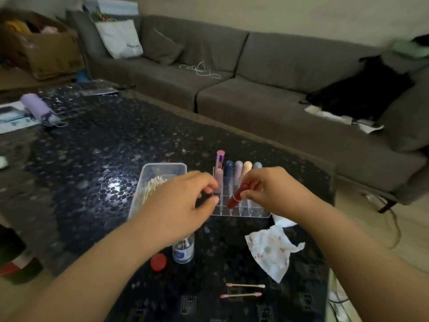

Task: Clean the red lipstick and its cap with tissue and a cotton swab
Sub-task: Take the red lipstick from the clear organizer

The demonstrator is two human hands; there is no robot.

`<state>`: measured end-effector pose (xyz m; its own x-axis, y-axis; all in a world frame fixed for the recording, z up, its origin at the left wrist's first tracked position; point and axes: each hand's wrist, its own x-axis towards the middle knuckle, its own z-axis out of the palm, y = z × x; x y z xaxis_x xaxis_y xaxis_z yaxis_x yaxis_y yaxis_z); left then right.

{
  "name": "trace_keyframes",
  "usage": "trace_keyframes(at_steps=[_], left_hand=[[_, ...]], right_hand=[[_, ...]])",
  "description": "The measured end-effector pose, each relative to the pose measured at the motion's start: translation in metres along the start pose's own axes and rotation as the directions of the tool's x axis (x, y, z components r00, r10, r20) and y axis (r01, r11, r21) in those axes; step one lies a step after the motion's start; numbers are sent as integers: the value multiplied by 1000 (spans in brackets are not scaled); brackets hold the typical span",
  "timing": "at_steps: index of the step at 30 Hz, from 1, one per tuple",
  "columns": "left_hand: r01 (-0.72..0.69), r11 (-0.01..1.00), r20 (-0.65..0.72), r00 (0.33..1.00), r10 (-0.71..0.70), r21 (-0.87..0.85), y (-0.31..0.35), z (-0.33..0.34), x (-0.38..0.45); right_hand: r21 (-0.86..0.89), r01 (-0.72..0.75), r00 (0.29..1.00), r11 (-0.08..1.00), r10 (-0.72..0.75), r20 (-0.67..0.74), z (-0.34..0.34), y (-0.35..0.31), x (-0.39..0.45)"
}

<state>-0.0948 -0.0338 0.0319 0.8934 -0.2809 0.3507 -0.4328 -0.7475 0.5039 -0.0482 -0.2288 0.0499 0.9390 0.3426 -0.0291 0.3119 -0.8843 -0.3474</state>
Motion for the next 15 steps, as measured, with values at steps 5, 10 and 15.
trace_keyframes(at_steps=[5, 10, 15], left_hand=[[56, 996, 82, 995, -50, -76, 37, 36, -28], [170, 983, 180, 971, -155, -72, 40, 70, -51], [246, 961, 238, 948, -211, -130, 32, 78, -54]], right_hand=[[149, -31, 999, 988, 32, -4, 3, 5, -51], [268, -111, 992, 957, 89, 94, 24, 14, -78], [433, -149, 989, 889, 127, 78, 39, 19, -81]])
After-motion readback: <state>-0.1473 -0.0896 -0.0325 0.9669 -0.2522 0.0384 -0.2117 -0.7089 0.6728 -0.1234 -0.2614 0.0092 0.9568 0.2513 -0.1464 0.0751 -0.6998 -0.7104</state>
